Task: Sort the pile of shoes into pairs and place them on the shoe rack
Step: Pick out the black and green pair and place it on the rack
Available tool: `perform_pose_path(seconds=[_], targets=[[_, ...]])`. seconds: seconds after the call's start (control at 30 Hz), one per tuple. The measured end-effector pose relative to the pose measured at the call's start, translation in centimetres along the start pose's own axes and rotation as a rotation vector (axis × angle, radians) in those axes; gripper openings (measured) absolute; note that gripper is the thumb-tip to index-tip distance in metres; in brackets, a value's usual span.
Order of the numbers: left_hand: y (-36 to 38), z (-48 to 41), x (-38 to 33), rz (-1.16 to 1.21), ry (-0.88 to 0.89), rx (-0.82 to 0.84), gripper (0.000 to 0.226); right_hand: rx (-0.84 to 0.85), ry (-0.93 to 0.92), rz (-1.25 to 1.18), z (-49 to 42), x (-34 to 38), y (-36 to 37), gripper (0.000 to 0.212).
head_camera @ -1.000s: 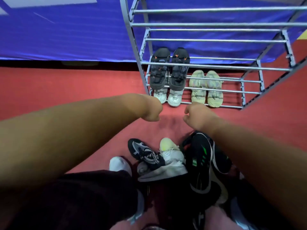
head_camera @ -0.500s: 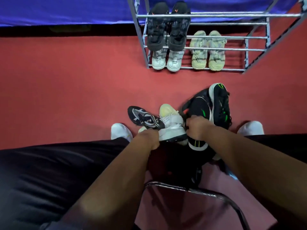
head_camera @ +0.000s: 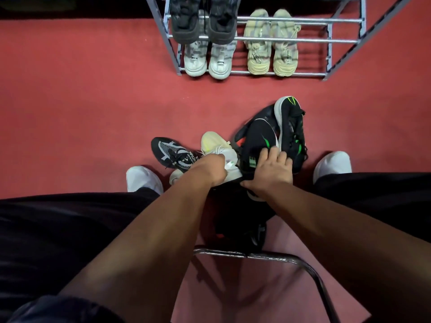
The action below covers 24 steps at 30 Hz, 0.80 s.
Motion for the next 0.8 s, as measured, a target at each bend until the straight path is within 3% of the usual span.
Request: perform_pose_path(seconds=[0.1, 0.2, 0.27, 0.4, 0.5, 0.6, 0.7, 0.8], targets=[[-0.1, -1.1, -1.0, 0.076, 0.012, -0.039, 0.030, 0.199, 0.091, -0.296, -0.6, -1.5, 3.0, 0.143], [0.2, -2.1, -2.2, 0.164, 0.024, -0.057, 0.020, 0.286, 0.022, -0.588, -1.2, -2.0, 4.1, 0.137], [0.1, -2.8, -2.9, 0.203, 0.042, -0.065, 0.010, 0.240, 0.034, -0.755, -1.7, -3.5, 3.8, 0.129], [-0.6, -4.5, -4.1, 0.345, 0.023, -0.074, 0.011, 0.179, 0.089, -0.922, -3.0, -7.6, 4.2, 0.136], [-1.6, -6.3, -5.7, 0.408, 0.013, -0.085, 0.017, 0.108, 0.104, -0.953, -3.2, -10.6, 2.9, 0.112], [-2.7, -8.4, -8.8, 0.375, 0.053, -0.087, 0.015, 0.019, 0.066, -0.931, -3.1, -12.3, 1.9, 0.091], [-4.2, -10.5, -12.6, 0.221, 0.126, -0.113, 0.014, -0.074, 0.016, -0.878, -3.3, -12.7, 1.3, 0.099], [-5.5, -12.8, -15.3, 0.133, 0.188, -0.158, 0.024, -0.142, 0.085, -0.989, -4.0, -14.0, 1.3, 0.093]])
Point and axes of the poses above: each hand's wrist, its own z-axis away from the middle knuckle, its own y-axis out of the palm, x = y × z, the point moved 10 cm from there along -z, towards the middle knuckle, and after that the axes turned 12 degrees about z, right-handed, at the moved point
